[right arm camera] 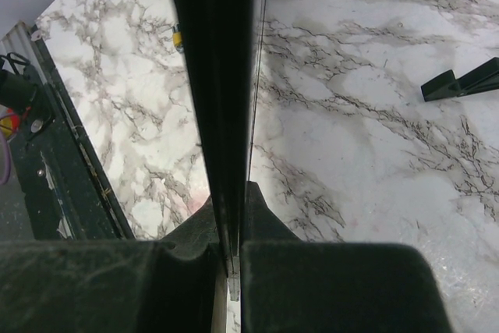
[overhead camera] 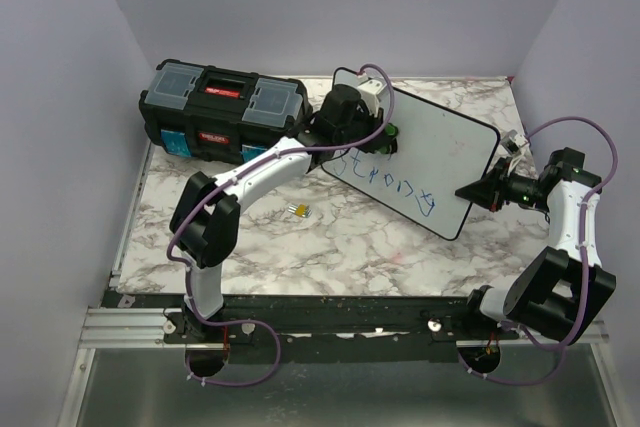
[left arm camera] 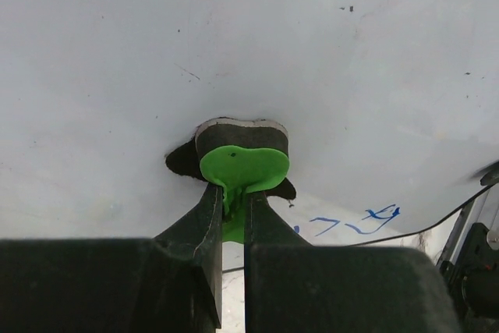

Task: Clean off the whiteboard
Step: Erase the whiteboard at the center of the board.

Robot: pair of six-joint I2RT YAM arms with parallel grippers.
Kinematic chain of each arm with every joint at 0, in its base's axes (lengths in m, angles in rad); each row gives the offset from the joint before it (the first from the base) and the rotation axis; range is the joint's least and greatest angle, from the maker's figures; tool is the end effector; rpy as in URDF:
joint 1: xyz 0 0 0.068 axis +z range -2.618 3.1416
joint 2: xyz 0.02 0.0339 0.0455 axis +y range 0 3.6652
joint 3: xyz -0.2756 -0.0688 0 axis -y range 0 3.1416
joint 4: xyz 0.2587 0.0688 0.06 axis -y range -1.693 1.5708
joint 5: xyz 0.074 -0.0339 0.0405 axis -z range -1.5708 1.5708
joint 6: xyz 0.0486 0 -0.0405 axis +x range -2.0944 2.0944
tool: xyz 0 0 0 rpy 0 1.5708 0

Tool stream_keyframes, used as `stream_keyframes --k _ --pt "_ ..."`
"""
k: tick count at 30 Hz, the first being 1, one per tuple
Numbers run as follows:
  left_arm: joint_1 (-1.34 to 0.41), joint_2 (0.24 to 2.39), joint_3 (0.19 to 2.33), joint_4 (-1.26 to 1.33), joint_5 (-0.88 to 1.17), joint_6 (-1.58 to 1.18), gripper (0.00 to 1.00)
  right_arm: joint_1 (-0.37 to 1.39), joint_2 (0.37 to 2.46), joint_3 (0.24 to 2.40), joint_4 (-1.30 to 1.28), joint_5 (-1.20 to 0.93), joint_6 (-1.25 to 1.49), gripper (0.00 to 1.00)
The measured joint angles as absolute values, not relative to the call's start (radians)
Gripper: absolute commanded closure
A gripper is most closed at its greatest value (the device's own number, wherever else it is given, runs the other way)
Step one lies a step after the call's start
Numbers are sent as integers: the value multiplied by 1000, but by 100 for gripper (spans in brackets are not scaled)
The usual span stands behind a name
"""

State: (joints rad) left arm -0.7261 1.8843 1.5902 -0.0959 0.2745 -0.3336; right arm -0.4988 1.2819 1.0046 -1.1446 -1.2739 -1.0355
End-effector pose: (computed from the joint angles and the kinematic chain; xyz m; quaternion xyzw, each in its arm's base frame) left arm 0.3514 -0.3297 0.3122 0.2352 0.7923 -0.3768 0.4184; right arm 0.2153 -0.0643 0.2773 -0.2552 0.7613 0.3855 0.4547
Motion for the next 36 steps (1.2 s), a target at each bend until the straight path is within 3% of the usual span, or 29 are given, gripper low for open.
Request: stream_keyframes --k 13,28,36 --pt "-744 1864 1350 74 286 -375 100 -499 1282 1004 -1145 -1274 -1023 99" --pt "-732 1876 1615 -67 280 -337 100 -498 1281 1003 -1145 -1273 -1040 99" --pt "-743 1871 1484 45 282 -360 100 -499 1281 1001 -1152 -1274 -1016 99"
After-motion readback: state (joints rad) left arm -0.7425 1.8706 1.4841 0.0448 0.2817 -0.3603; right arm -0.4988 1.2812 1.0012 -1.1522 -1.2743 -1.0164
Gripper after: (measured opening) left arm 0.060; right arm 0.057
